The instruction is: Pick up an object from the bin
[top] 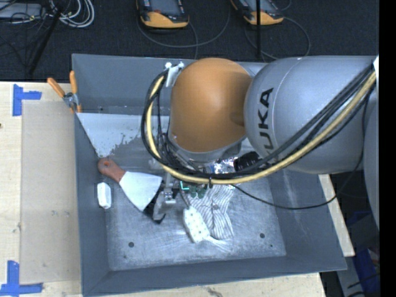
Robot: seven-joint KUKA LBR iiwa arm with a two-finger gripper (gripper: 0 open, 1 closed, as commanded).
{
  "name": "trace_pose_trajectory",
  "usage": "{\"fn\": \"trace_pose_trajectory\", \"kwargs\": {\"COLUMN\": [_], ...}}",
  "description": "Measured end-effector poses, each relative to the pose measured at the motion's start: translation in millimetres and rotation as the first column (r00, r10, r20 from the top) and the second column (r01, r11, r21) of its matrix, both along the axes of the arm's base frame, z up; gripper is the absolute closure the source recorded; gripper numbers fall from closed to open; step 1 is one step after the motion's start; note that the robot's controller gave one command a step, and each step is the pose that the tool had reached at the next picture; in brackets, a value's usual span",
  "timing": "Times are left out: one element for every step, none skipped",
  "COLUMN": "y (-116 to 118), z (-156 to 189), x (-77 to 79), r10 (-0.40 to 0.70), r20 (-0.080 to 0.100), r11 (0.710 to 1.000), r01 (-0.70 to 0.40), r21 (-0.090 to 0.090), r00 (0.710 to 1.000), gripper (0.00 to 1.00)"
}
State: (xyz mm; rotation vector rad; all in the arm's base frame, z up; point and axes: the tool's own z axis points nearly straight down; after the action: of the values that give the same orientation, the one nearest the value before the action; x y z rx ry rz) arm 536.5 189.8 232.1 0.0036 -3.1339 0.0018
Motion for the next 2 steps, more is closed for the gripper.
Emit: {"fn": "trace_pose_trajectory", "kwargs": {"y": [-1, -16], "z": [3, -39], "x": [1.6, 7.8], "r10": [-0.004, -0.02], "r20": [0.006, 0.014], "r11": [1.0, 1.0], "r01": [0.004, 0.02], "r21": [0.001, 0.004], "r00": [1.0, 1.0], "gripper": [0.0, 0.0]}}
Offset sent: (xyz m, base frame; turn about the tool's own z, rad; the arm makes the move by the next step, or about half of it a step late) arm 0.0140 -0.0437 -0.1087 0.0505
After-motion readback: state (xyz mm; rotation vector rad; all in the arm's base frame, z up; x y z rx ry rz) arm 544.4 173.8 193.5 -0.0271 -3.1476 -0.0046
